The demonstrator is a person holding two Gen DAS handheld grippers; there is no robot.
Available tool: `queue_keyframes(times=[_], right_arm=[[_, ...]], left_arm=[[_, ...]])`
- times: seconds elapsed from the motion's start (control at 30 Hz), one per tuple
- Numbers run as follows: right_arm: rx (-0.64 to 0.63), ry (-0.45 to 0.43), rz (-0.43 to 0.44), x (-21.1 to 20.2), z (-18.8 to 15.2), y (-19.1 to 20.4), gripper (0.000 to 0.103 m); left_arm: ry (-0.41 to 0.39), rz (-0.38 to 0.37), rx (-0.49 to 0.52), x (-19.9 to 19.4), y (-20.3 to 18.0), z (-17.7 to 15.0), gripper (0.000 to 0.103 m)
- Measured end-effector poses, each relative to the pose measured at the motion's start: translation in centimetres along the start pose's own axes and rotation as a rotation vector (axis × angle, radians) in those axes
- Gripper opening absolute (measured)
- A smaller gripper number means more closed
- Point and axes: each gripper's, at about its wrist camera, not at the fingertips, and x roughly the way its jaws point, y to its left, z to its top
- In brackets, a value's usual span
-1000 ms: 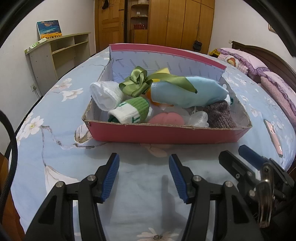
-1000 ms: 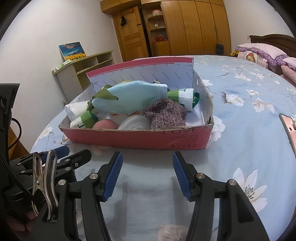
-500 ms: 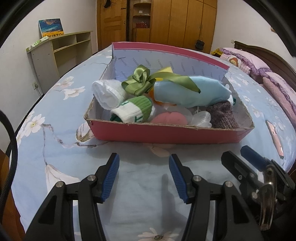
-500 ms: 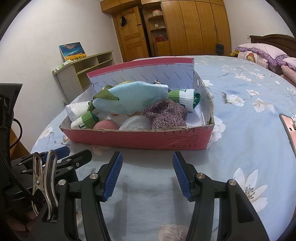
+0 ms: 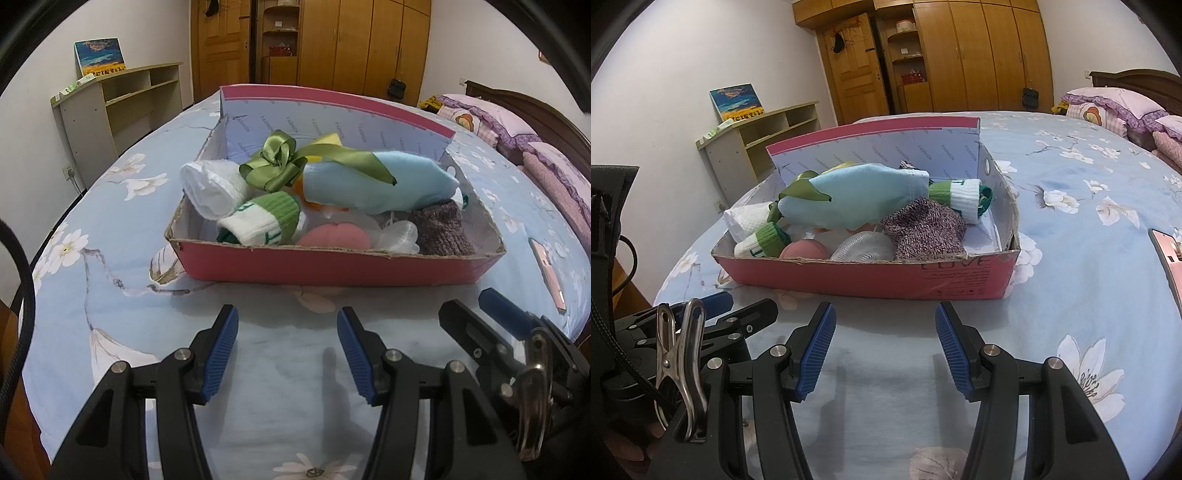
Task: Organize soft objects
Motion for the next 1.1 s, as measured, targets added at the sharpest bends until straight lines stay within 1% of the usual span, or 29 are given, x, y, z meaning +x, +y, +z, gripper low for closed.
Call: queue_keyframes(times=[0.27, 0.97, 1.1], right_arm=[[0.001, 0.001, 0.002, 0.01, -0.02, 0.04, 0.058], [0.002, 0.002, 0.001, 0.04, -0.03, 0.10, 0.058], [0.002, 0.002, 0.006, -0.13, -0.23, 0.46, 0.058]], left_arm=[[0.007, -0.011, -0.004, 0.01, 0.06, -0.01, 0.059], [0.024, 0.000, -0.018, 0.15, 0.12, -0.16, 0.059], [0.026, -0.021, -0.031, -0.25, 0.13, -0.38, 0.059]])
